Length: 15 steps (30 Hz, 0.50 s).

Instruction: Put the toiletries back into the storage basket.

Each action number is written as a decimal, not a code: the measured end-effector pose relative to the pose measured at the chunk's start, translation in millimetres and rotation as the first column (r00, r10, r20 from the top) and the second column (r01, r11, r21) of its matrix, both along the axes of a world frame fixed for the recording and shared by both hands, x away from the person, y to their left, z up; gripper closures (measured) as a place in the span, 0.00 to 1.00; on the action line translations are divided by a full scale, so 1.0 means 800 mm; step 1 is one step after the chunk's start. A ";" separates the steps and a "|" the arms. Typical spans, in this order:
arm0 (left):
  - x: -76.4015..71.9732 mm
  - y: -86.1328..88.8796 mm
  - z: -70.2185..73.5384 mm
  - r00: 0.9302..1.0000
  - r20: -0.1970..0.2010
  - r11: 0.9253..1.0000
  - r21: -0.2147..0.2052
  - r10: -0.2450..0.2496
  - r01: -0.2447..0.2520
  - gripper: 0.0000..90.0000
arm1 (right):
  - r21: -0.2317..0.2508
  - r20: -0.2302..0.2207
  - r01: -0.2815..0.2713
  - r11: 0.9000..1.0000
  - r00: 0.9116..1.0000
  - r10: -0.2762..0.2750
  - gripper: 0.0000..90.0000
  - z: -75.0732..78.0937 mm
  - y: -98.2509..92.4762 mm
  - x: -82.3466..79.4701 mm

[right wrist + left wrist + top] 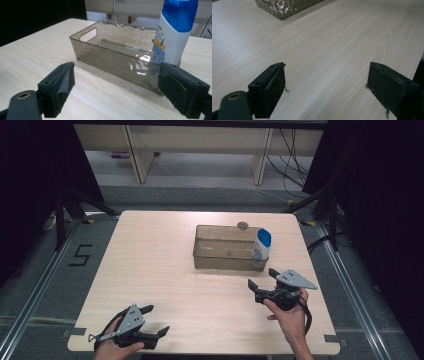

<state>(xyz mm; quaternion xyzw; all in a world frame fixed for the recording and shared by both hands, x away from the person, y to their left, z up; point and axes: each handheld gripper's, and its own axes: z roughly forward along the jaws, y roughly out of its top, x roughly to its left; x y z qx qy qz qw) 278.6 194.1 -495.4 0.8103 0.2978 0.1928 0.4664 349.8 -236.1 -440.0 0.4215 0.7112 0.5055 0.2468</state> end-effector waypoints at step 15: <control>0.000 0.000 0.000 1.000 -0.001 1.000 0.002 0.002 -0.002 0.16 | -0.014 0.003 -0.009 1.000 1.000 0.009 0.17 -0.010 -0.001 -0.011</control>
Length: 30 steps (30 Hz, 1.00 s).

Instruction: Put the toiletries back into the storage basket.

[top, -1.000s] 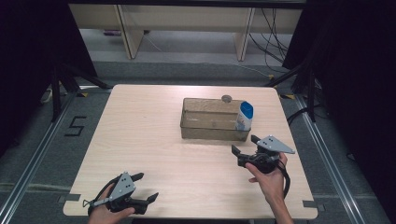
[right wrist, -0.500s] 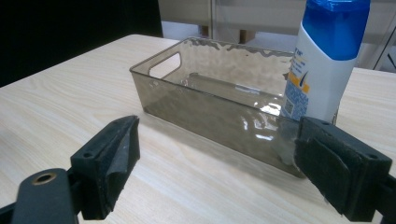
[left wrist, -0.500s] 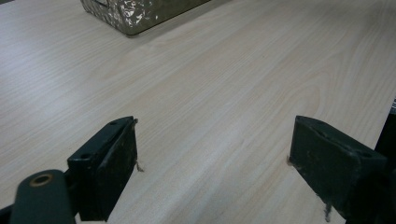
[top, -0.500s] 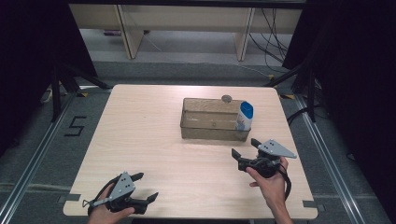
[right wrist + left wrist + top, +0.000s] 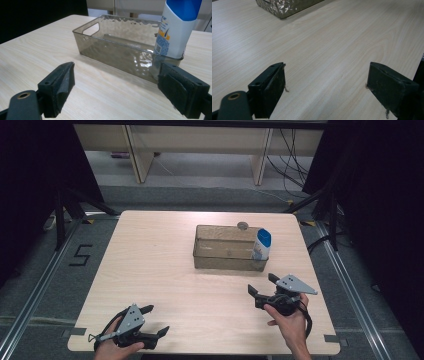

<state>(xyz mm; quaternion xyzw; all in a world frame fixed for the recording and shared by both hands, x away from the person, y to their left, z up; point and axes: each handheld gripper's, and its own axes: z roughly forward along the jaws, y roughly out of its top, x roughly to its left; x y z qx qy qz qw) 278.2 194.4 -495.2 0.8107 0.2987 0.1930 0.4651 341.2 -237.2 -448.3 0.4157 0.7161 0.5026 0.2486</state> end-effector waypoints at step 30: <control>0.000 0.000 0.000 1.000 -0.002 1.000 -0.013 0.002 -0.002 0.16 | 0.013 -0.029 -0.024 1.000 0.999 0.024 0.17 -0.010 -0.005 -0.035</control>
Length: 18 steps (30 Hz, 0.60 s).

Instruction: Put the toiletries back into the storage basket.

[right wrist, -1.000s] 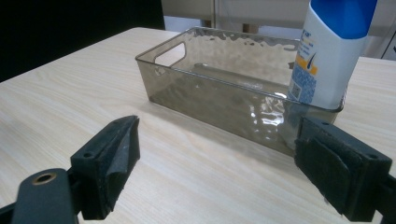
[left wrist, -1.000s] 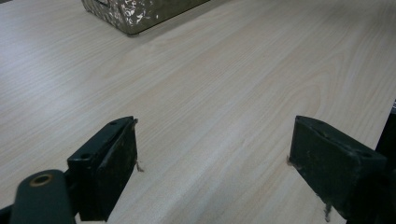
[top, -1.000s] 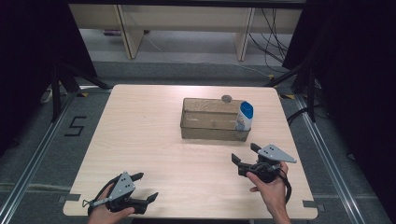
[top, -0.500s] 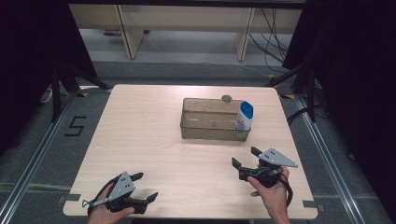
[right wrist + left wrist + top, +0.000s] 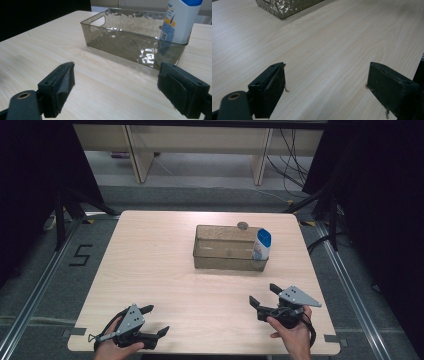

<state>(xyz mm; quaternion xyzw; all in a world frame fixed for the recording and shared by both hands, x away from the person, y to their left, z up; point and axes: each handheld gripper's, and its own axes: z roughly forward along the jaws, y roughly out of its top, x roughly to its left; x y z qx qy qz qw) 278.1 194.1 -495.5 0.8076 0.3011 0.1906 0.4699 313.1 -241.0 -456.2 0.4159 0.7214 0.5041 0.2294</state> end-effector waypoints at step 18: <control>0.000 0.000 0.000 1.000 0.005 1.000 0.007 -0.004 0.004 0.16 | 0.028 -0.012 -0.003 1.000 1.000 0.004 0.17 -0.006 -0.001 -0.025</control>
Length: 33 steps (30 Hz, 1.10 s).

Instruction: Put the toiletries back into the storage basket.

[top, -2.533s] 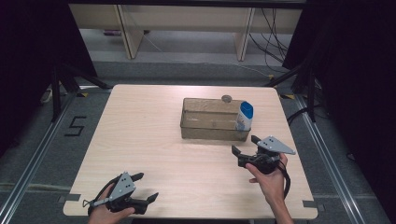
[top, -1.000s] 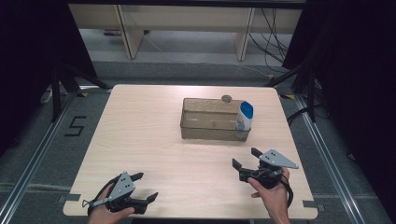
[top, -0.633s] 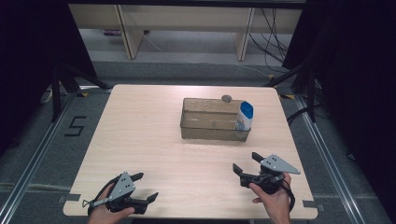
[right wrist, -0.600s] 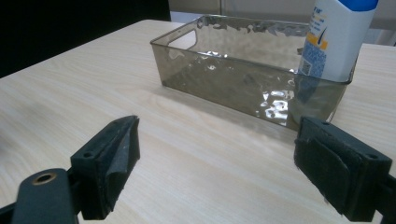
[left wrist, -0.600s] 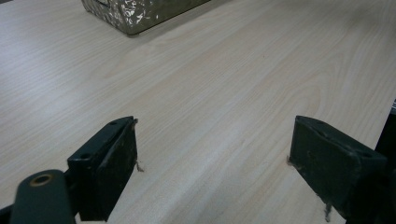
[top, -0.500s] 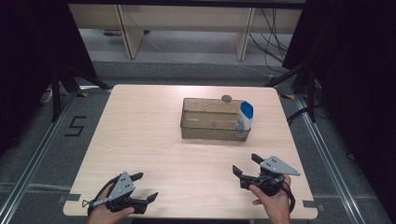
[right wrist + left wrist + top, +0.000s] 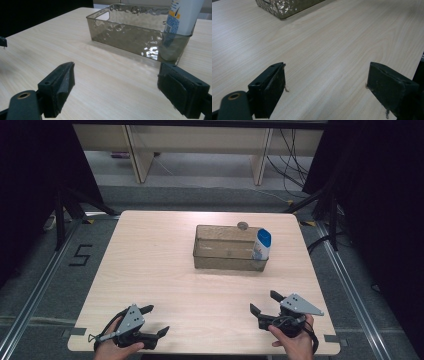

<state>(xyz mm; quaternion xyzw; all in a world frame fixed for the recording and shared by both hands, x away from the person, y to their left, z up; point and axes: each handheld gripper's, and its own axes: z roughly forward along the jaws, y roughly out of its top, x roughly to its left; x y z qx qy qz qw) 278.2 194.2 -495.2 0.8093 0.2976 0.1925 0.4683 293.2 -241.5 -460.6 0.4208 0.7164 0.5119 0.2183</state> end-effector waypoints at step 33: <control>-0.001 -0.001 0.000 1.000 0.000 1.000 0.002 -0.001 0.001 0.16 | -0.011 -0.046 -0.013 1.000 0.999 0.013 0.17 -0.010 -0.019 -0.034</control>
